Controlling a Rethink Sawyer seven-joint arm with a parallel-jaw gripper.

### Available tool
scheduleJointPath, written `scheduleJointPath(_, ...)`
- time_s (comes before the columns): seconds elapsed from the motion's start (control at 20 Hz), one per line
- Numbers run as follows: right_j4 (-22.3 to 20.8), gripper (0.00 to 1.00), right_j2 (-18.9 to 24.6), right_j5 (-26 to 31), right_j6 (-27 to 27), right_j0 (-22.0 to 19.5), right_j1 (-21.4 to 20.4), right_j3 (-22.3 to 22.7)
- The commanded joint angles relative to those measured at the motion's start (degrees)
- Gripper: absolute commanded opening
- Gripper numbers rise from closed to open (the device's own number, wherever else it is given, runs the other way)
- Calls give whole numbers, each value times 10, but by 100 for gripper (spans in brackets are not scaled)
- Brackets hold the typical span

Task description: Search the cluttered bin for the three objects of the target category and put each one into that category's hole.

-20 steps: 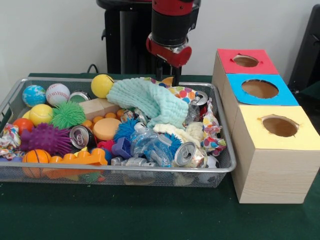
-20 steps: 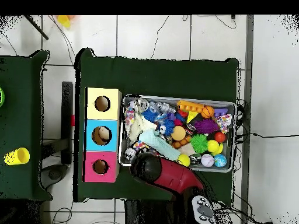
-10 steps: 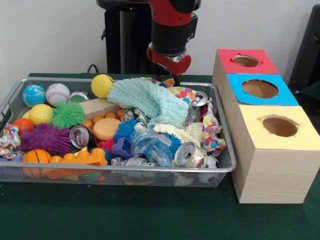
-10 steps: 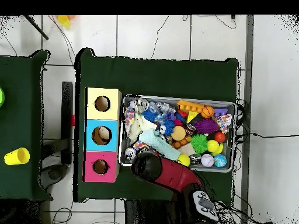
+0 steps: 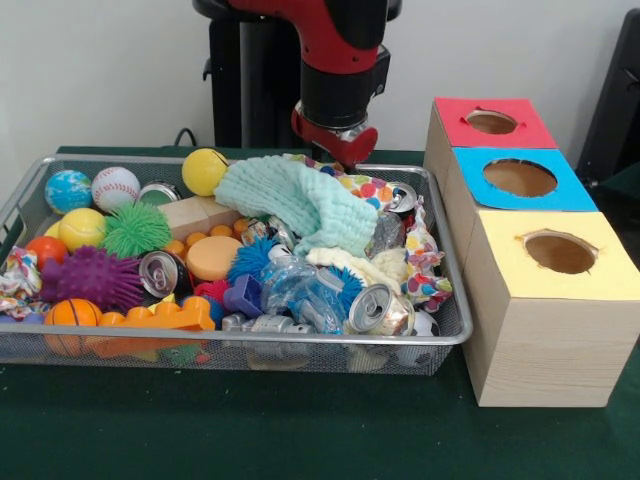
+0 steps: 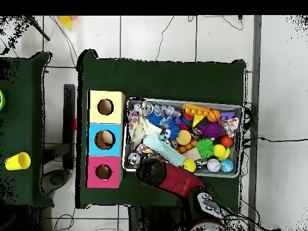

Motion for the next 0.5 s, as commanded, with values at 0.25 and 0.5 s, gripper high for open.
scheduleJointPath(0.25,8,100,55,-51,66,-13,32,-50)
scheduleJointPath(0.5,4,0,42,-53,62,-4,35,-57)
